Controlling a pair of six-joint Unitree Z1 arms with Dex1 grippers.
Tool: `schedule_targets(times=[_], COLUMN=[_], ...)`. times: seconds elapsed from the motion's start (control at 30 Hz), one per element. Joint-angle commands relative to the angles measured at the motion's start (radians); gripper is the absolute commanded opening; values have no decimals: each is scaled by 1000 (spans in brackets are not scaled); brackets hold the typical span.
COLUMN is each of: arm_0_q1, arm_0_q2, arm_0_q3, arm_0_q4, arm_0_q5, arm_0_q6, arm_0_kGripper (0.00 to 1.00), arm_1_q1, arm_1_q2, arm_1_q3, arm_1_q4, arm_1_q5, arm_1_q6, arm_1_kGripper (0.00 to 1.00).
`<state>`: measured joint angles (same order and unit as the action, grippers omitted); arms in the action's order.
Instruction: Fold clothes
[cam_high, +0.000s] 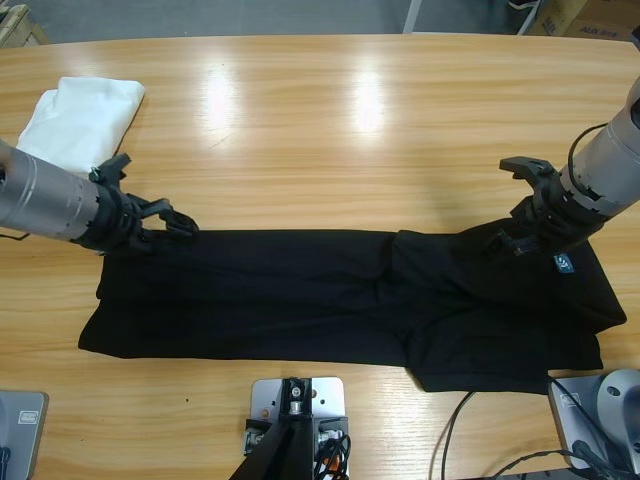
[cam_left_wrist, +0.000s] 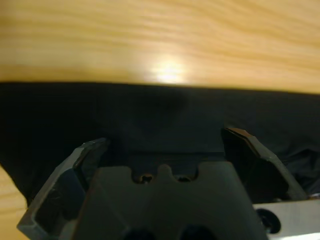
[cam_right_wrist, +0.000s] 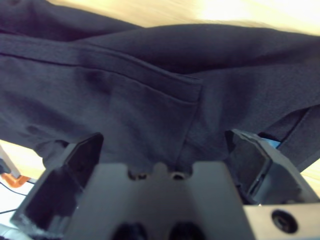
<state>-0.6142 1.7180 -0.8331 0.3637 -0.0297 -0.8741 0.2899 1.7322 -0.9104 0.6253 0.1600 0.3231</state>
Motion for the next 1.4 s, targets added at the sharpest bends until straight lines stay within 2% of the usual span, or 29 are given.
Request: schedule_targets(times=[0.03, 0.23, 0.33, 0.43, 0.6, 0.67, 0.83, 0.97, 1.07, 1.3, 1.4], arm_0_q1=[-84, -158, -160, -160, -149, -101, 101, 231, 239, 240, 239], arm_0_q2=[-52, -146, -205, -207, -232, -247, -293, -252, -176, -83, -84], arm_0_q3=[112, 162, 160, 199, 218, 218, 192, 183, 165, 140, 156], arm_0_q4=[6, 52, 123, 146, 149, 149, 146, 113, 31, -6, -4], arm_0_q5=[-27, -27, -31, -32, -12, 18, 29, 6, -37, -96, -110], arm_0_q6=[-96, -164, -184, -217, -241, -255, -288, -152, -112, -125, -126], arm_0_kGripper=[873, 881, 885, 990, 1000, 1000, 1000, 998, 973, 849, 730], arm_1_q1=[11, 11, 11, 11, 11, 11, 11, 12, 14, 14, 14], arm_1_q2=[12, 15, 17, 12, -1, -8, -17, -7, 4, 15, 28], arm_1_q3=[34, 49, 59, 59, 57, 57, 58, 59, 59, 61, 59], arm_1_q4=[-10, -14, -22, -22, -22, -20, -19, -21, -22, -36, -40], arm_1_q5=[-4, -2, 1, 3, 13, 13, 15, 16, 16, 17, 20], arm_1_q6=[14, 14, 14, 14, 14, 14, 14, 14, 14, 22, 22], arm_1_kGripper=[1000, 1000, 1000, 1000, 1000, 1000, 1000, 1000, 1000, 1000, 996])
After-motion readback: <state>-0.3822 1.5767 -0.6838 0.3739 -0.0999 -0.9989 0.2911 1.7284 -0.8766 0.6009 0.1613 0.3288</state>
